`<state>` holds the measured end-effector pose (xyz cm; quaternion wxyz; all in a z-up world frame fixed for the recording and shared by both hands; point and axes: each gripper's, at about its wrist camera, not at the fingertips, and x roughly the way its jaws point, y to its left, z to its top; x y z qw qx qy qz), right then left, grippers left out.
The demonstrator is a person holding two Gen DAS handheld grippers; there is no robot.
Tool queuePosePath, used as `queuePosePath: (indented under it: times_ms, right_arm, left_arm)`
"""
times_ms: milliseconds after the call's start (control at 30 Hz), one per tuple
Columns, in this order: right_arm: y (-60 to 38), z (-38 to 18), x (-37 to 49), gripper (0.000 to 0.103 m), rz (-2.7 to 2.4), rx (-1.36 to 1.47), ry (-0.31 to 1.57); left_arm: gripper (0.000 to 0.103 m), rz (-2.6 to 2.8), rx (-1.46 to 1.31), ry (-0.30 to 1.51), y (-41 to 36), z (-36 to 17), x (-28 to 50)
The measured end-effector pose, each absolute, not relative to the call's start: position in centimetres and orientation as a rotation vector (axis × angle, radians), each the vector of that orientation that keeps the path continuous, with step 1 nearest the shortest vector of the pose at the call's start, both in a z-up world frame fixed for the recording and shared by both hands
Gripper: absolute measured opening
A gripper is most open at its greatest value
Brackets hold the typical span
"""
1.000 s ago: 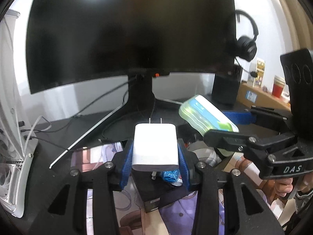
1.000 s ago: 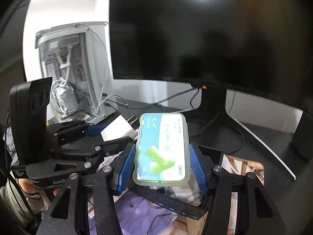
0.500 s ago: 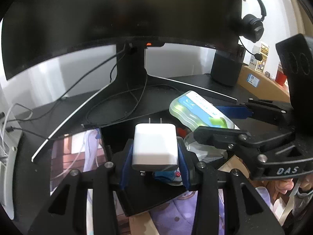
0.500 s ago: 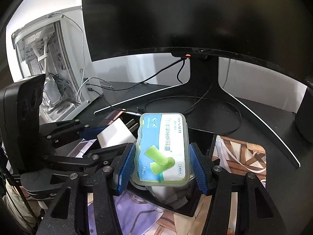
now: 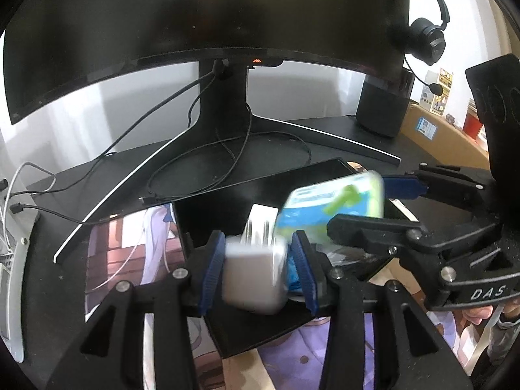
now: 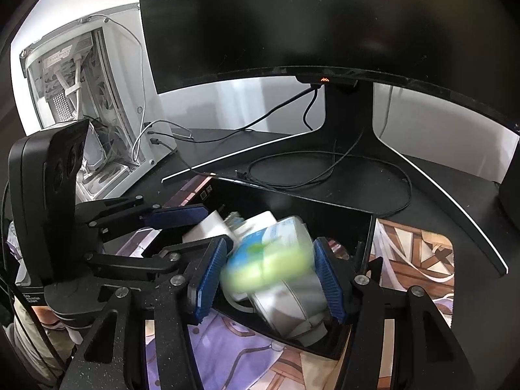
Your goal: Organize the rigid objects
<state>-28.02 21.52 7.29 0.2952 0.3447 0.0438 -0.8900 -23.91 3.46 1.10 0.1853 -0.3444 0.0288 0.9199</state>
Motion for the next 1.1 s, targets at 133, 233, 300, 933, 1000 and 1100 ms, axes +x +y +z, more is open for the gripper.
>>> queuePosePath:
  times_ms: [133,233,300,933,1000,1100]
  right_arm:
    - [21.8,7.4,-27.8,0.057,-2.375,0.909,0.104]
    - [21.8,7.6,-27.3,0.057,-2.382,0.893,0.112]
    - [21.9,8.1,-26.8,0.057,-2.395,0.865,0.104]
    - [25.6,6.8,-16.7,0.09,-2.585,0.523,0.028]
    - [26.0,6.2,-16.7,0.098,-2.614,0.521,0.033]
    - [26.2,5.5,-17.1,0.098,-2.624,0.543,0.028]
  left_arm:
    - [0.056,2.605,-0.938,0.063,3.1,1.4,-23.4]
    - [0.056,2.631,-0.933,0.062,2.8,1.7,-22.8]
    - [0.056,2.647,-0.908,0.071,2.5,1.9,-22.2]
    - [0.103,2.976,-0.355,0.011,-0.8,2.6,-10.4]
    - [0.103,2.998,-0.336,-0.042,-1.3,2.0,-10.2]
    - [0.103,2.967,-0.379,-0.065,-1.6,1.7,-10.3]
